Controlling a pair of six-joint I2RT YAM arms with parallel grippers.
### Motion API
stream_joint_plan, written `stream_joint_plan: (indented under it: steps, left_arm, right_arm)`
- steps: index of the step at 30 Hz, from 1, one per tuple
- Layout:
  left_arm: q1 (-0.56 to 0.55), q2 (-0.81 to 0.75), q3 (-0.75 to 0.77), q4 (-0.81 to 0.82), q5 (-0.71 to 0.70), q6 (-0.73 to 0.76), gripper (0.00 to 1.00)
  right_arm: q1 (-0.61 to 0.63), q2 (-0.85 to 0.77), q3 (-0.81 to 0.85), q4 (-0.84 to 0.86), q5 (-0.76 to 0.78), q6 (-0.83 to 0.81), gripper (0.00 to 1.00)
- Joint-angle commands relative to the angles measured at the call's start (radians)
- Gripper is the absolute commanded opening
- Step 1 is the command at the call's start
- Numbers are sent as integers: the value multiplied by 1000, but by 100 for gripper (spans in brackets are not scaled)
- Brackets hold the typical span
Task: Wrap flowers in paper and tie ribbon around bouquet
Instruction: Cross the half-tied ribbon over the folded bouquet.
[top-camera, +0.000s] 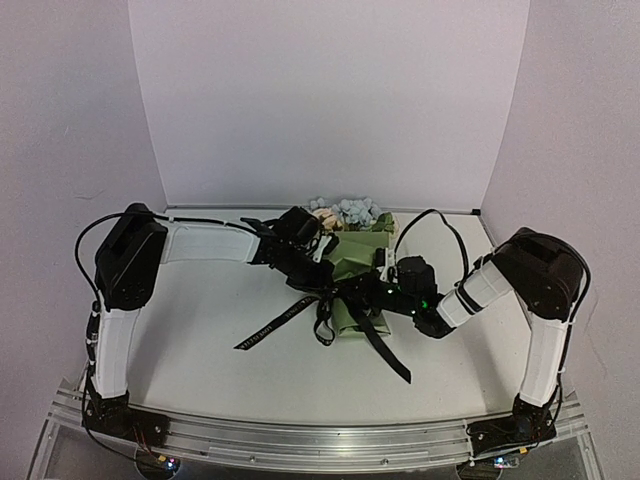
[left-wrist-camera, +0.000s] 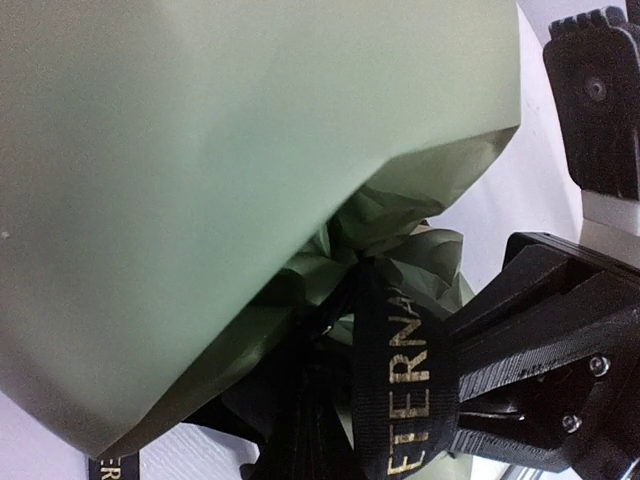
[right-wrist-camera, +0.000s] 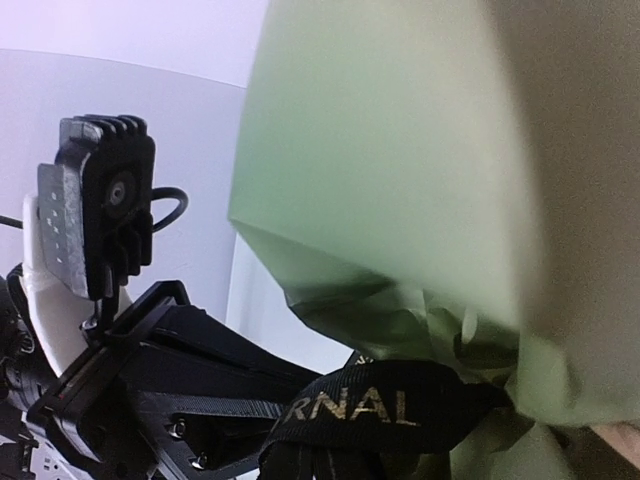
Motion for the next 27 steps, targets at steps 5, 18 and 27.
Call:
stream_joint_plan:
  steps: [5, 18, 27]
  left_arm:
    - [-2, -148, -39, 80, -69, -9, 0]
    - [-8, -146, -13, 13, -92, -5, 0]
    - [-4, -127, 46, -71, 19, 4, 0]
  right_arm:
    - [4, -126, -83, 19, 50, -16, 10]
    - [4, -245, -176, -123, 112, -68, 21]
    - [77, -492, -155, -611, 176, -249, 31]
